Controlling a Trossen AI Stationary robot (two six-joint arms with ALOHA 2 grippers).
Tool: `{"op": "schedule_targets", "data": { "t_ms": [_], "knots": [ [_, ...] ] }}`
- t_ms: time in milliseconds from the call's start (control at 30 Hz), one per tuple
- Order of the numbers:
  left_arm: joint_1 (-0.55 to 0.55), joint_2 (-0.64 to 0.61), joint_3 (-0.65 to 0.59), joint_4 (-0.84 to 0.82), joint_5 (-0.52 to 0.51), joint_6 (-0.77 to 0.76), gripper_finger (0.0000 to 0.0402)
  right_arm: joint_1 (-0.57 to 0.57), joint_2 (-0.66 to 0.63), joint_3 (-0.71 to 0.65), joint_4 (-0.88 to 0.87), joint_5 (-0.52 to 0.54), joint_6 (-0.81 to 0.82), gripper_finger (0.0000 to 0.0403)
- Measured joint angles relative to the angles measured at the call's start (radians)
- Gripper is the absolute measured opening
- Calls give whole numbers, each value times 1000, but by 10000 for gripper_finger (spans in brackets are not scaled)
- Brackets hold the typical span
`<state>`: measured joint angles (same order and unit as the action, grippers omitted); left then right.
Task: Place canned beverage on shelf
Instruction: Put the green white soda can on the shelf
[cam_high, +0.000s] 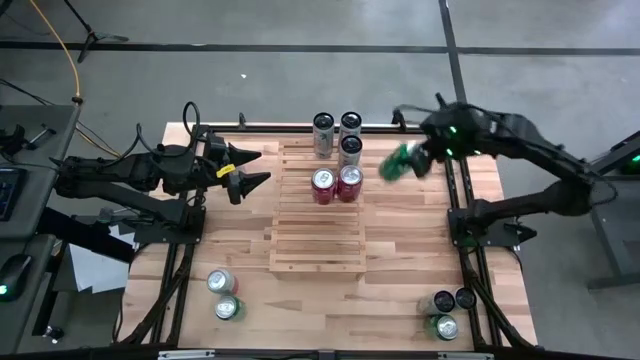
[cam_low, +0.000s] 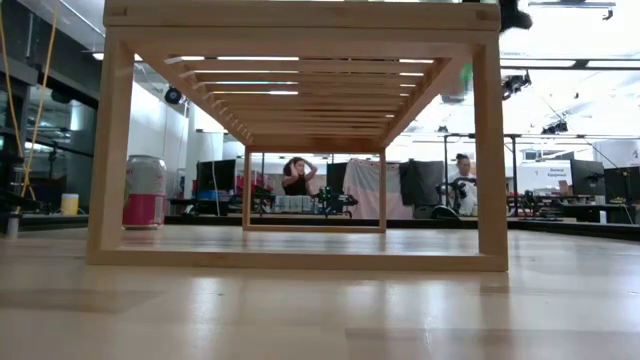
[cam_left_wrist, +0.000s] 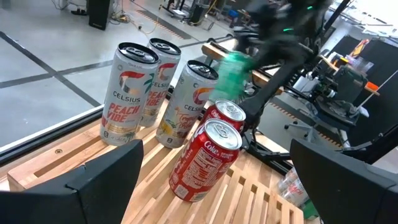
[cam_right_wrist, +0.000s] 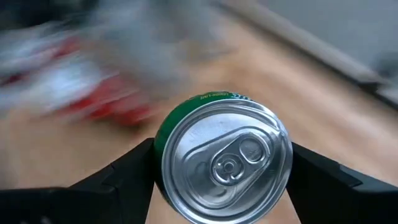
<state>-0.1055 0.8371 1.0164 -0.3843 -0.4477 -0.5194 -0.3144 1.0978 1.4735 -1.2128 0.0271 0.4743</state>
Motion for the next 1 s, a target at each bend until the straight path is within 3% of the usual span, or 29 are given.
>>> {"op": "schedule_targets", "data": {
  "t_ms": [200, 333, 567, 733, 1000],
  "knots": [
    [0, 0, 0, 0, 0, 0, 397, 438, 149, 240, -108, -44, 67, 282],
    [0, 0, 0, 0, 0, -1, 397, 603, 321, 399, -159, 37, 37, 282],
    [0, 0, 0, 0, 0, -2, 397, 636, 594, 675, -316, 314, -50, 282],
    [0, 0, 0, 0, 0, -1, 397, 613, 698, 767, -342, 313, -40, 282],
    [0, 0, 0, 0, 0, -1, 397, 579, 773, 769, -354, 346, 39, 282]
  ]
}}
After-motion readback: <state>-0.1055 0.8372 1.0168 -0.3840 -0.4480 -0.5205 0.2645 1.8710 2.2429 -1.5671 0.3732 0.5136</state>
